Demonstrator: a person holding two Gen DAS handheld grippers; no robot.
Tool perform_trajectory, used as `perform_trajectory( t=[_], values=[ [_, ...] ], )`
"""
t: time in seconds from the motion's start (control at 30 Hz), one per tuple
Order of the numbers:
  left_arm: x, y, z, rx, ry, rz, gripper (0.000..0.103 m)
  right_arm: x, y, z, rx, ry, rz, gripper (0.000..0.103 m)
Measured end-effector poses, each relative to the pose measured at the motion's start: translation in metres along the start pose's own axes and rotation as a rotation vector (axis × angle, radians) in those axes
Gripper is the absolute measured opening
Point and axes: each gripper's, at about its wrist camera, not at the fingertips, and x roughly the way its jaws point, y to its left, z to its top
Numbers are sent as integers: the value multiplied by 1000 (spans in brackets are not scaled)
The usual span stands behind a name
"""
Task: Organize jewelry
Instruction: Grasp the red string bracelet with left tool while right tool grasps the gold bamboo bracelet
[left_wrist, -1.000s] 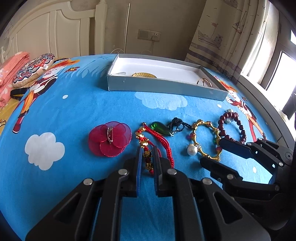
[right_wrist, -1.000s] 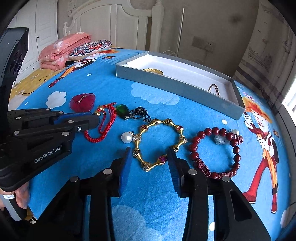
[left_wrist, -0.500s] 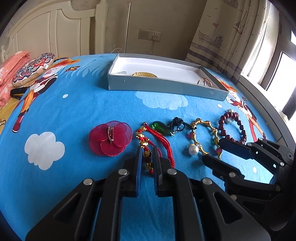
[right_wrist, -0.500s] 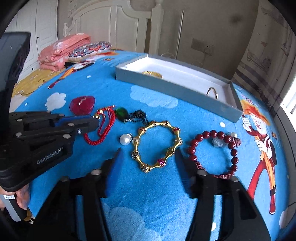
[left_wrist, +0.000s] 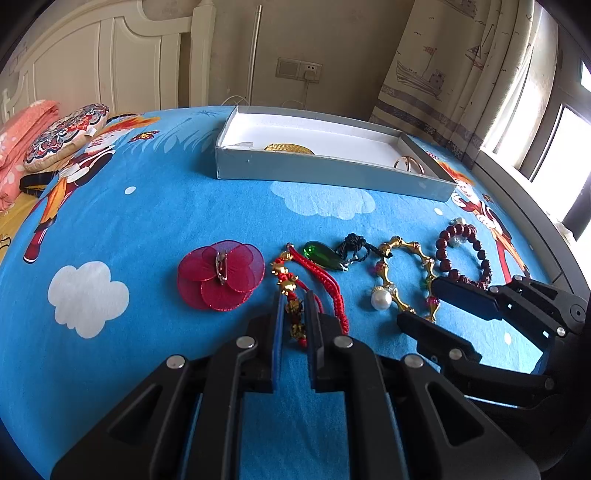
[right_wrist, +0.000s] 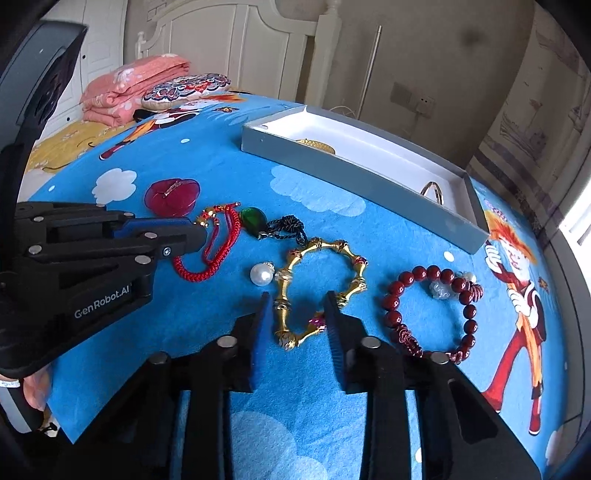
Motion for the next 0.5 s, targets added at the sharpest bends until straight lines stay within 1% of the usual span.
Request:
perform_trajectory(
  t=[0.03,0.1,0.33,0.5],
  values=[
    [0,0,0,0,0,0,10,-2,-2,0,11,-7,4,16],
    [0,0,0,-1,-1,0,10,-4,-10,-1,50,-21,32,11],
    [-8,-3,4,-9,-23,-31,10,-12,-27,-7,153,-29,52,10],
    [-14,-7,5,-22,-33,-73,10,-25,-39,-7,202,-61,36,10]
  ],
)
